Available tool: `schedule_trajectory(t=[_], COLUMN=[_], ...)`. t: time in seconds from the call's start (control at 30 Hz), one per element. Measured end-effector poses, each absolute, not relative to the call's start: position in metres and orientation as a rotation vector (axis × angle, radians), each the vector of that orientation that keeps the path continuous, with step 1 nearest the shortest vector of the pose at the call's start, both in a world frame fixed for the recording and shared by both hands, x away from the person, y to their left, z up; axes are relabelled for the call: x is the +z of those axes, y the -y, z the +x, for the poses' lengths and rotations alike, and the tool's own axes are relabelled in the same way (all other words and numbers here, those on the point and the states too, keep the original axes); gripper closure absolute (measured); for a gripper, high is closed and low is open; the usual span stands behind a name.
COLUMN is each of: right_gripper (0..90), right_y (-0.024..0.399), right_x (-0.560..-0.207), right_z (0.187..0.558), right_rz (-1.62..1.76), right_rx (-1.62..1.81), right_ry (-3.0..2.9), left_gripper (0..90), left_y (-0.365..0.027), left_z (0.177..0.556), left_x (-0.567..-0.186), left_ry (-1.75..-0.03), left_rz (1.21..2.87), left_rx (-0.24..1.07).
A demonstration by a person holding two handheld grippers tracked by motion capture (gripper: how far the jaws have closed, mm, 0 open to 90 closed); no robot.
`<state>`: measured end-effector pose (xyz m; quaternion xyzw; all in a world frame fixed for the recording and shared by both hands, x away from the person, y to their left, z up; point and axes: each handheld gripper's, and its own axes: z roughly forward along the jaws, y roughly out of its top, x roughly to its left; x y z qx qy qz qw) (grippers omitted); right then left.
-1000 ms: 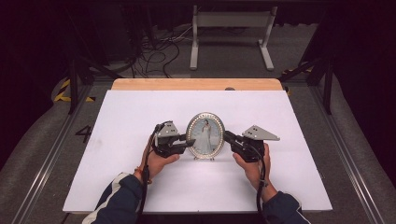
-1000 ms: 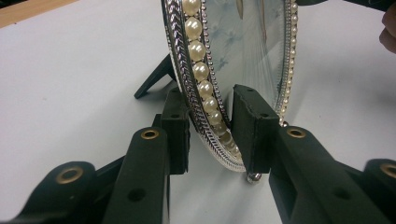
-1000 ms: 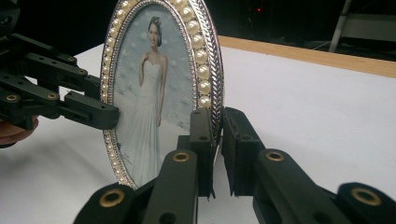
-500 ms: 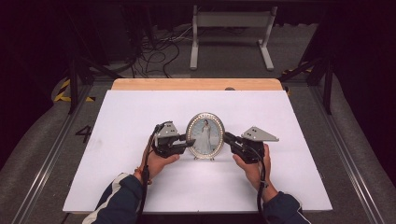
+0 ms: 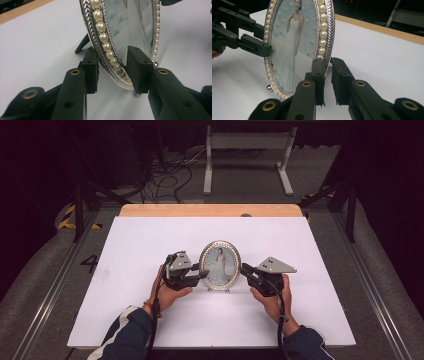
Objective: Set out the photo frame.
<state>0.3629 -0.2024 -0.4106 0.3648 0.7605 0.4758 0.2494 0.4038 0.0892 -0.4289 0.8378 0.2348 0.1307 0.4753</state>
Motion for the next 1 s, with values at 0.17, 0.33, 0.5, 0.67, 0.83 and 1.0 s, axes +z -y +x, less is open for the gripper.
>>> schedule_trajectory(t=[0.17,0.33,0.5,0.67,0.83,1.0], right_gripper=[76.9,70.6,65.8,59.9,51.5,32.7], right_y=[0.204,0.206,0.208,0.21,0.212,0.211], right_x=[-0.407,-0.404,-0.403,-0.402,-0.402,-0.403], right_z=[0.362,0.36,0.359,0.359,0.36,0.361], right_rz=[0.959,0.917,0.901,0.899,0.902,0.894], right_rx=[1.265,1.237,1.219,1.206,1.189,1.156], right_ry=[-2.1,-2.124,-2.136,-2.139,-2.141,-2.15], left_gripper=[59.6,55.2,50.7,44.3,34.9,25.3], left_y=[-0.092,-0.094,-0.099,-0.103,-0.104,-0.104], left_z=[0.402,0.397,0.394,0.392,0.39,0.389], left_x=[-0.427,-0.423,-0.421,-0.421,-0.421,-0.422], left_ry=[-0.559,-0.534,-0.539,-0.544,-0.554,-0.555], left_rz=[2.045,2.054,2.054,2.071,2.084,2.097], left_rx=[0.333,0.37,0.397,0.42,0.453,0.468])
